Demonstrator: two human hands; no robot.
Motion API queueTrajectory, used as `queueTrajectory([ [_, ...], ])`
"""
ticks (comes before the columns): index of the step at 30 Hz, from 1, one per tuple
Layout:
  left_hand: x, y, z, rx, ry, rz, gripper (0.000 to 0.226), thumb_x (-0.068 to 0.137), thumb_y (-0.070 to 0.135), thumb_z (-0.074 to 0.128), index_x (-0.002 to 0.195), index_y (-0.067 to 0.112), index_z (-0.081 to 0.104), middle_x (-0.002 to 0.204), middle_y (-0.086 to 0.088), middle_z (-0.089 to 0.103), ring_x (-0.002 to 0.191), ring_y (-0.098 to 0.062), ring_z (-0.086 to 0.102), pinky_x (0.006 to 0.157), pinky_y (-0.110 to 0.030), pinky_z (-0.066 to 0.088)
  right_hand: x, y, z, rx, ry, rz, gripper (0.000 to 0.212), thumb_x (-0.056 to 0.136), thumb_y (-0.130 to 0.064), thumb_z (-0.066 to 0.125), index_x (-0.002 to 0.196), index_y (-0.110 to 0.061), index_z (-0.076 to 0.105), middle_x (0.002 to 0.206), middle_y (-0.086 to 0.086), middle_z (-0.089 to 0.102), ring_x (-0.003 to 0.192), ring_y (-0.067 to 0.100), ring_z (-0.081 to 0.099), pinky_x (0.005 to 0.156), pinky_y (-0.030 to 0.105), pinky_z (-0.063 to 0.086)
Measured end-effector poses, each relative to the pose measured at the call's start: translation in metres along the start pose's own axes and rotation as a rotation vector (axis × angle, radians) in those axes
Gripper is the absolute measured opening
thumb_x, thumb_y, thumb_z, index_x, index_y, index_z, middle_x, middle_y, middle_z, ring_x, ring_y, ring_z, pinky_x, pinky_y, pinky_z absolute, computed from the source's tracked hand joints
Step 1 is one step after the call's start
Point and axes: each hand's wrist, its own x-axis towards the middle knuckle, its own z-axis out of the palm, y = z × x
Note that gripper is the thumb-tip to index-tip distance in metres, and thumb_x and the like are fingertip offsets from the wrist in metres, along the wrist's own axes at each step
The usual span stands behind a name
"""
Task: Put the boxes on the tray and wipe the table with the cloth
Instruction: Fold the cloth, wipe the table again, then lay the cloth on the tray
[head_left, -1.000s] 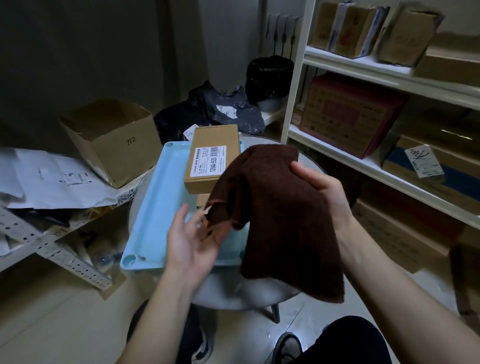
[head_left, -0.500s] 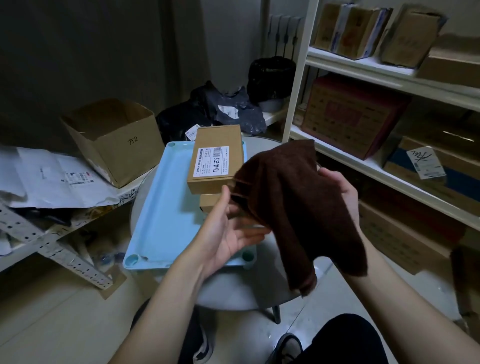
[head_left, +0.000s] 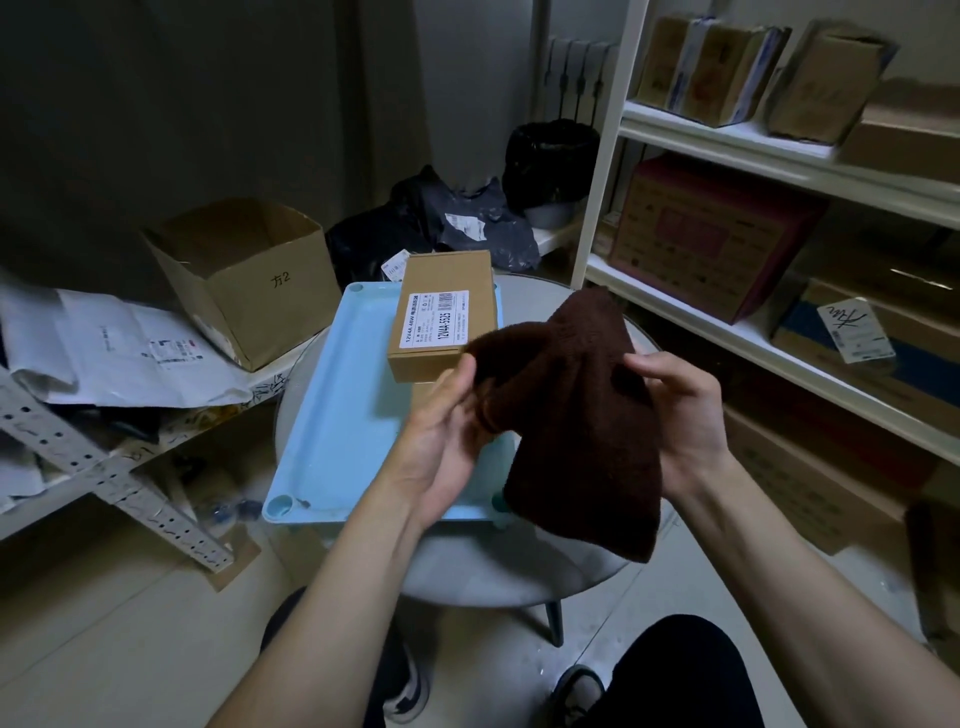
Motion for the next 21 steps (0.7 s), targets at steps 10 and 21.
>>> queueTrajectory([
  [10, 0.0, 0.01, 0.019, 0.139, 0.083, 0.01, 0.037, 0.084, 0.011, 0.071, 0.119, 0.007, 0.06, 0.11, -0.015, 0.067, 0.101, -0.023, 0.066, 0.094, -0.035, 0.054, 0.005, 0.003, -0.019, -0.082, -0.127, -0.073, 0.049, 0.077, -0.004, 0.05, 0.121, -0.023, 0.061, 0.104, 0.006, 0.066, 0.093, 0.022, 0.066, 0.088, 0.04, 0.053],
  [21, 0.009, 0.042, 0.023, 0.731, 0.187, 0.376, 0.024, 0.086, 0.019, 0.075, 0.108, 0.027, 0.074, 0.105, 0.011, 0.073, 0.102, -0.003, 0.064, 0.092, -0.024, 0.046, 0.008, -0.027, -0.029, -0.523, 0.209, -0.268, 0.055, 0.083, 0.011, 0.061, 0.134, -0.004, 0.05, 0.104, 0.007, 0.07, 0.106, 0.021, 0.069, 0.084, 0.036, 0.056],
])
